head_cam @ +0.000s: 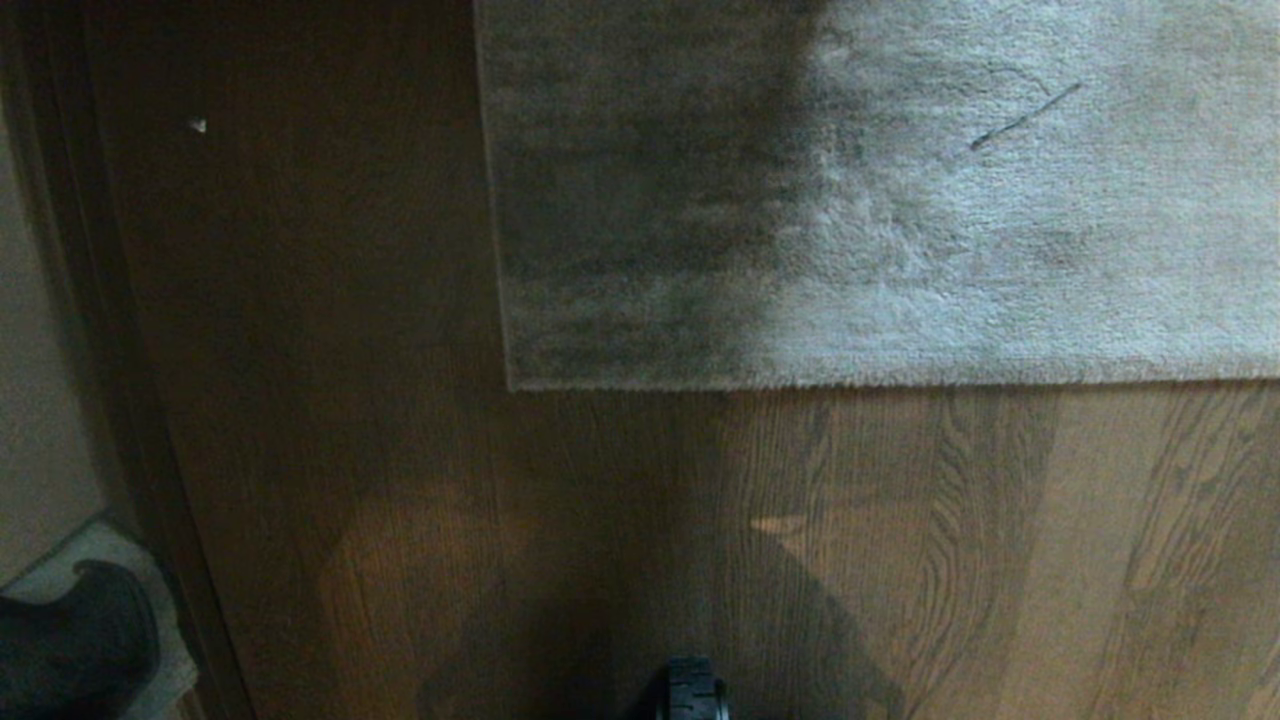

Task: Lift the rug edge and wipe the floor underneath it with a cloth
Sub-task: Lift up the carpet

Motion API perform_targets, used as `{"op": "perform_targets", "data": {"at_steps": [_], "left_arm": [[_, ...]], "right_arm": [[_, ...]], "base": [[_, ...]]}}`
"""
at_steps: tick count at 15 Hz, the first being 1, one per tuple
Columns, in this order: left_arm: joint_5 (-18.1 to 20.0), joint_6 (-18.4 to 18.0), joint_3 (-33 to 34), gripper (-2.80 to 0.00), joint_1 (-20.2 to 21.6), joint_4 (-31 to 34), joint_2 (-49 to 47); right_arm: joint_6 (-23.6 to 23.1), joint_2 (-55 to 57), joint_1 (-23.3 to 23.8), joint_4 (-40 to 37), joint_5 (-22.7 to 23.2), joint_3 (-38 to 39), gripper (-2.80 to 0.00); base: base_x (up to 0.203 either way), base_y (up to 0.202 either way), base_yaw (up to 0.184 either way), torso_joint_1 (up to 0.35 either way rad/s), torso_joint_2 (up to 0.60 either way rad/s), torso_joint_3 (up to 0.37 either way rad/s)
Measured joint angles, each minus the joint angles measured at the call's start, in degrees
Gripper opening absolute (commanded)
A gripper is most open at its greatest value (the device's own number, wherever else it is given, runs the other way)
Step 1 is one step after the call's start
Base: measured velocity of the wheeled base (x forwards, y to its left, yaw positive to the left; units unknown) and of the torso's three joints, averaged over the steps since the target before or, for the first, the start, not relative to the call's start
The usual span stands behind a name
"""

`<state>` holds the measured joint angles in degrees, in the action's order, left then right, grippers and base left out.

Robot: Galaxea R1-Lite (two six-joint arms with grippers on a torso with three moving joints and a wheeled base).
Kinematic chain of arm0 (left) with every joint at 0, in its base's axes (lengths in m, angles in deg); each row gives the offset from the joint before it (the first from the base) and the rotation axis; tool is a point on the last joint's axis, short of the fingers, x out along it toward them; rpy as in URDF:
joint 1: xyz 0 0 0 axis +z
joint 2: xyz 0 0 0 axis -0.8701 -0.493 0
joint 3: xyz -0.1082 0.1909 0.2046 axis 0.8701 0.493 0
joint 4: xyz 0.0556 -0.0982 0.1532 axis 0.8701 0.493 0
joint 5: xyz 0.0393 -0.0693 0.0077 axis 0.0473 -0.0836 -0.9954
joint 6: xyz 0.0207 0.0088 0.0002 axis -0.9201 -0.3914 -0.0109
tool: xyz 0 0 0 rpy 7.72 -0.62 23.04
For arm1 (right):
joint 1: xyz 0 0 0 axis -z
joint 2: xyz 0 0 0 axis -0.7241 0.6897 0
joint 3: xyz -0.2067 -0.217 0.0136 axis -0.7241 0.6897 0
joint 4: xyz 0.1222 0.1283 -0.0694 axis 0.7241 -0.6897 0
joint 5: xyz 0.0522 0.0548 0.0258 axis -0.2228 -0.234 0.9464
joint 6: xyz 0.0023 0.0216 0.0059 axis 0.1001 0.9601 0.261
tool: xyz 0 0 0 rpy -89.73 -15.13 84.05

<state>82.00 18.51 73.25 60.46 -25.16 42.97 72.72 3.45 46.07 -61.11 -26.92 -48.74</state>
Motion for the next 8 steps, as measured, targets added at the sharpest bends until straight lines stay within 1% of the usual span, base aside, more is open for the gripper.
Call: {"op": "perform_targets", "data": {"at_steps": [2,4,8], "left_arm": [[0.02,-0.01,0.00,-2.80,0.00,-0.02,0.00],[0.01,0.00,0.00,-2.80,0.00,0.00,0.00],[0.02,0.02,0.00,-2.80,0.00,0.00,0.00]], "right_arm": [[0.06,4.18,-0.27,1.60,3.10,-2.20,-2.80],[0.02,8.69,-0.40,2.98,7.89,-4.09,-2.80],[-0.02,18.01,-0.44,4.47,20.62,-7.11,-2.80]], "base": [[0.000,0.000,0.000,0.000,0.00,0.000],[0.000,0.000,0.000,0.000,0.00,0.000],[0.000,0.000,0.000,0.000,0.00,0.000]]}}
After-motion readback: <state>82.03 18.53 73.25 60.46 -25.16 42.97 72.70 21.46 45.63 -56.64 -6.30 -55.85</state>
